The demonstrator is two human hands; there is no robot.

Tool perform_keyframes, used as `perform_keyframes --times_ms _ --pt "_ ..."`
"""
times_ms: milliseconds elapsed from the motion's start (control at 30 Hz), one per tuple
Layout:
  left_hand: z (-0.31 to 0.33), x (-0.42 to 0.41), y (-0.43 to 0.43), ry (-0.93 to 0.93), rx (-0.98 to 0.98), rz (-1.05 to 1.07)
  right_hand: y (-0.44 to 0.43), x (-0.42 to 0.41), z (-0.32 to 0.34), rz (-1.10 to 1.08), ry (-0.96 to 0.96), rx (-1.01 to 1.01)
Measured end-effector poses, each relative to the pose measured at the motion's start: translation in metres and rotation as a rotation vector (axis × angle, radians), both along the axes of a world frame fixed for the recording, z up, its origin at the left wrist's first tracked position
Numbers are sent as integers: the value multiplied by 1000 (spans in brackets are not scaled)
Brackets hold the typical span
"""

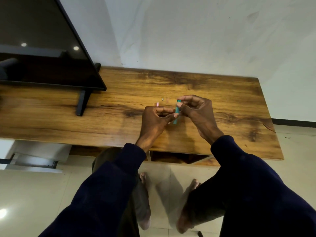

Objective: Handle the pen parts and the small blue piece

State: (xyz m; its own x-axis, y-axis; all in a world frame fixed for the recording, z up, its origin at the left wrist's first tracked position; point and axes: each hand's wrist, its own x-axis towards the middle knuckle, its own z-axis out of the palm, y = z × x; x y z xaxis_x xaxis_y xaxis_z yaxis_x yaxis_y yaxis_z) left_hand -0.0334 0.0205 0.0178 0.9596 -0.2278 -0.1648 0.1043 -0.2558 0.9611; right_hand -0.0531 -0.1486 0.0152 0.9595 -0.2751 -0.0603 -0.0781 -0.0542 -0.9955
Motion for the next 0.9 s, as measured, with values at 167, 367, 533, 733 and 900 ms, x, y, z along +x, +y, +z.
perform_keyframes --times_ms 167,367,533,733,900 --pt "7 -3 -2 -68 1 -5 3 0 20 7 -24 -4" --pt "16 -1 4 -131 2 4 10 7 36 -38 -13 -33" --pt "21 2 2 -123 14 2 17 11 35 -120 -6 -23" --pt "7 -9 10 -40 17 8 -12 24 30 -301 1 -6" --pt "-4 -12 18 12 -5 20 -26 18 1 -54 199 -497"
